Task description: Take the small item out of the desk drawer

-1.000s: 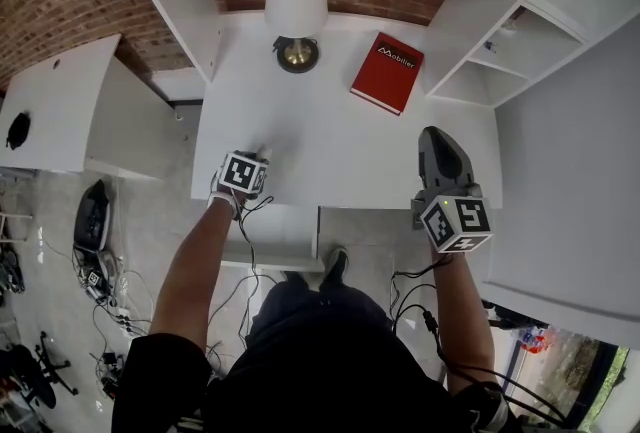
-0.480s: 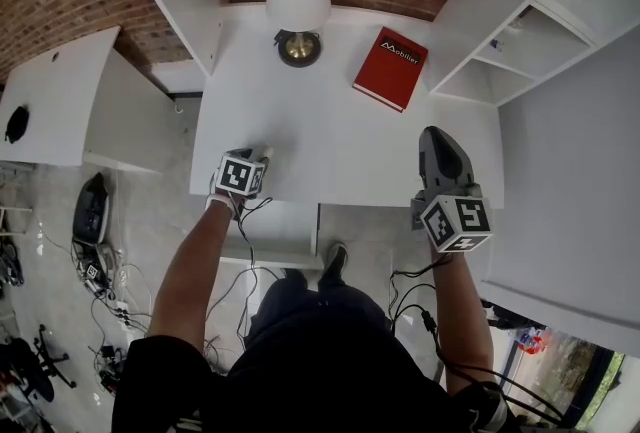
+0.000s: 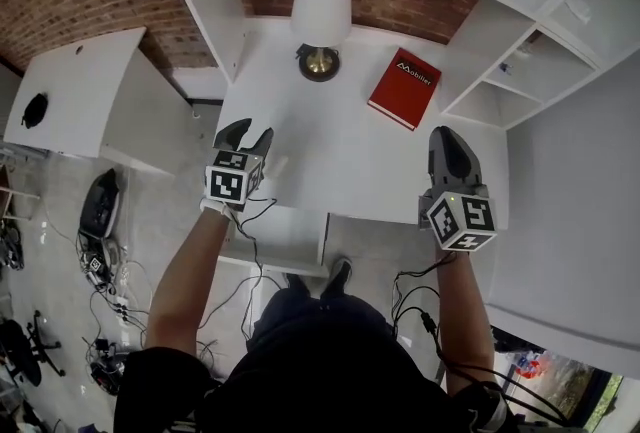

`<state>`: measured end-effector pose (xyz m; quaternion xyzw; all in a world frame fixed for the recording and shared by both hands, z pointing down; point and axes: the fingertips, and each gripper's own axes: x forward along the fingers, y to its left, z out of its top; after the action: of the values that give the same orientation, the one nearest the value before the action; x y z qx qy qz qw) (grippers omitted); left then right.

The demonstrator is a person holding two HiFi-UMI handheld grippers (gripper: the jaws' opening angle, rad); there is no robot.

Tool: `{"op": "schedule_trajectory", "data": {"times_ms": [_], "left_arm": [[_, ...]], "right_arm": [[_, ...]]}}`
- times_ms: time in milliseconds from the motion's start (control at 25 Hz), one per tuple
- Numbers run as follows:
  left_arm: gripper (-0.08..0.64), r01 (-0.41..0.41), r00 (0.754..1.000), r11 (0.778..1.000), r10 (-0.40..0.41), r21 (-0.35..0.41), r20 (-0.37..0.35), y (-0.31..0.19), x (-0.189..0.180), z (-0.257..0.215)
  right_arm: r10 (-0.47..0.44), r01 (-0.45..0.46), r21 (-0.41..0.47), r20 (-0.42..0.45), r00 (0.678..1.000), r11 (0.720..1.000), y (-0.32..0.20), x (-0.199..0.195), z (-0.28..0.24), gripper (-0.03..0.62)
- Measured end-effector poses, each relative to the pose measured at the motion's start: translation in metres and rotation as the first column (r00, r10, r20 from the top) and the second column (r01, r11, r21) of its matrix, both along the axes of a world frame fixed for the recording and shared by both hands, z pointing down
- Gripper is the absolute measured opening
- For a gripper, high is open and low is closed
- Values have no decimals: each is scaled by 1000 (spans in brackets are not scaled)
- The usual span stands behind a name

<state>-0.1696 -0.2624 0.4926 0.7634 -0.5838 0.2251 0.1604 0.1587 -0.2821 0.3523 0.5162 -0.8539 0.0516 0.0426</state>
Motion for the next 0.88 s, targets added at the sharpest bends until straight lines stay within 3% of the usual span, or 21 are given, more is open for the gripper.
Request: {"op": "schedule_trajectory", "data": {"times_ms": [160, 440, 640, 880], "left_arm": [[192, 16, 999, 981, -24, 193, 38, 2, 0, -81], [190, 39, 994, 889, -84, 457, 77, 26, 7, -198], [190, 40, 990, 828, -110, 559, 92, 50, 10, -249], [190, 56, 988, 788, -132, 613, 80, 70, 9, -277]], "right_arm": [[-9, 9, 39, 13, 1000, 999, -6, -6, -22, 32], [-72, 67, 138, 33, 997, 988, -4, -36, -71, 31], [-127, 122, 215, 8, 992, 969, 10, -63, -102, 31], [-165, 162, 270, -11, 986, 949, 23, -81, -123, 31]]}}
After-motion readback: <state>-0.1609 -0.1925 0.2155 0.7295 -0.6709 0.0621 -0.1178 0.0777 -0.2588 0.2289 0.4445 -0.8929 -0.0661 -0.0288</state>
